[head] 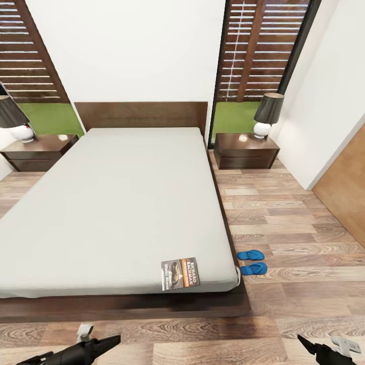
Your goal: In the bedroom, move the book from the bed onto either nightstand, and place the two sandals side by side next to the bed.
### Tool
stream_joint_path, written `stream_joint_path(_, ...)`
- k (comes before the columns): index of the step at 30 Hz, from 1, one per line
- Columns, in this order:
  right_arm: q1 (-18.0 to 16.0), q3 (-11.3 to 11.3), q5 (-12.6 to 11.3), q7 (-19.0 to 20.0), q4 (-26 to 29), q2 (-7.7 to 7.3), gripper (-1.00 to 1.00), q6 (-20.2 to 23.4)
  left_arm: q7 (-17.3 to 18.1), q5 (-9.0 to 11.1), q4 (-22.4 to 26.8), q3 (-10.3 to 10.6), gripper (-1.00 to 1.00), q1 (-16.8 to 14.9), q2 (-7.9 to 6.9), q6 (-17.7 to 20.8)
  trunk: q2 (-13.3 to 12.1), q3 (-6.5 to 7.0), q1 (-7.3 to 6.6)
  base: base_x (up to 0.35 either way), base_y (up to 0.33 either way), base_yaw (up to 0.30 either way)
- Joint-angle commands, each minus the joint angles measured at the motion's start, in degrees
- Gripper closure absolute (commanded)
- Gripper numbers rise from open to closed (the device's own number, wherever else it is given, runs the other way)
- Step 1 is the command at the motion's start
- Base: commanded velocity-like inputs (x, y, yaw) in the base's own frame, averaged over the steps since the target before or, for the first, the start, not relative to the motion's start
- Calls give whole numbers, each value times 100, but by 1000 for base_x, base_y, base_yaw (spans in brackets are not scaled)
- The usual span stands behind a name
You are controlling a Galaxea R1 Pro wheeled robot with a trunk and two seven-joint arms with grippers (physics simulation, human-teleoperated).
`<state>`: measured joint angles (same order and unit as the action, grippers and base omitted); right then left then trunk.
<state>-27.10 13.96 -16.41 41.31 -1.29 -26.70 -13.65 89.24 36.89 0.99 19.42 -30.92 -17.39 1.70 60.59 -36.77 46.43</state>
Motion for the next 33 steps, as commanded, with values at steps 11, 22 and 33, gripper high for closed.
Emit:
stream_joint_path(11,-6,10,-1,196,-19,-35,-100,-11,-14,38,-3,44,-100,51,-10,-78,3,-5,0,0,0,0)
stream_joint_path(22,-6,3,13,1920,-4,-46,-100,428,-28,38,-3,46,-100,51,20,-109,3,-5,0,0,0,0)
stream_joint_path(33,-8,-40,32,2512,115,225,-100,1503,-29,38,-3,53,-100,51,75,-117,3,-5,0,0,0,0)
